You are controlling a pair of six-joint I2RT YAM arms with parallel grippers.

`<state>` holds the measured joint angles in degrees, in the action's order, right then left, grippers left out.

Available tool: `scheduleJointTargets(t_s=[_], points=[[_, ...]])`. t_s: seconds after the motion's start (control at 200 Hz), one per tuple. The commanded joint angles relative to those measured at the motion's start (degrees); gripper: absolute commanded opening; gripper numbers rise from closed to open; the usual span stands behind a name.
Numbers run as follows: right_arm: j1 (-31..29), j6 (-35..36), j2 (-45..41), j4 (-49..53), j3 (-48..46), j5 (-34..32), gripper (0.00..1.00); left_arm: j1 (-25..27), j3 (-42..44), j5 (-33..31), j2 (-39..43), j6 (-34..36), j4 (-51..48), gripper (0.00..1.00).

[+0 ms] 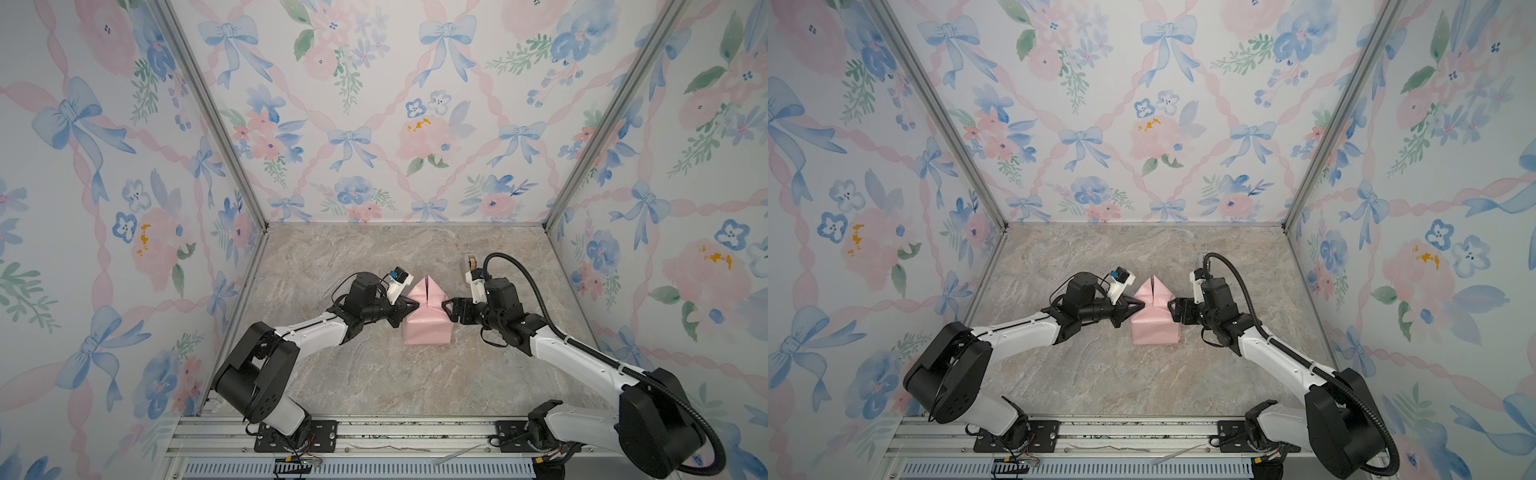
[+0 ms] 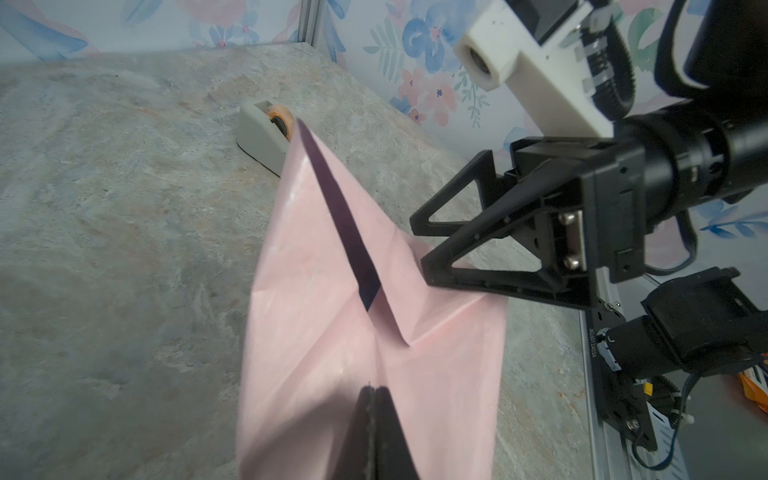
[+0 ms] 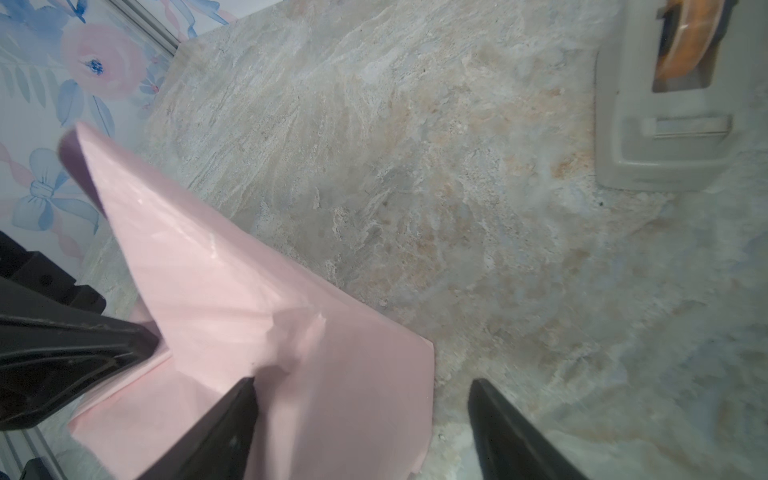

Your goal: Wrap the gift box in paper

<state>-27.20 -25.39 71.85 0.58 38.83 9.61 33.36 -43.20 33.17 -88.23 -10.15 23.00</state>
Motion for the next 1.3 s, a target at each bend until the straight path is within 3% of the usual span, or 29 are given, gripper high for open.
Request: scheduleJointTargets(t_s=[0.0, 0.19, 1.165, 1.295], points=[[-1.0, 2.0, 2.1, 2.2, 1.5, -0.1, 0.81, 0.4, 0.4, -1.2, -0.3, 1.4, -2.9, 0.04], [-1.8, 3.8, 4.5, 4.9, 2.8, 0.6, 0.81, 0.3, 0.0, -1.1, 0.4, 1.3, -2.9, 0.1], [-2.8, 5.5, 10.3, -3.7, 7.6, 7.2, 0.84, 0.6, -0.6, -0.8, -3.8, 1.8, -3.0, 0.05], [-2.9, 5.5, 11.9, -1.8, 8.2, 5.5, 0.84, 0.6, -1.3, -0.8, -2.5, 1.7, -4.2, 0.11]])
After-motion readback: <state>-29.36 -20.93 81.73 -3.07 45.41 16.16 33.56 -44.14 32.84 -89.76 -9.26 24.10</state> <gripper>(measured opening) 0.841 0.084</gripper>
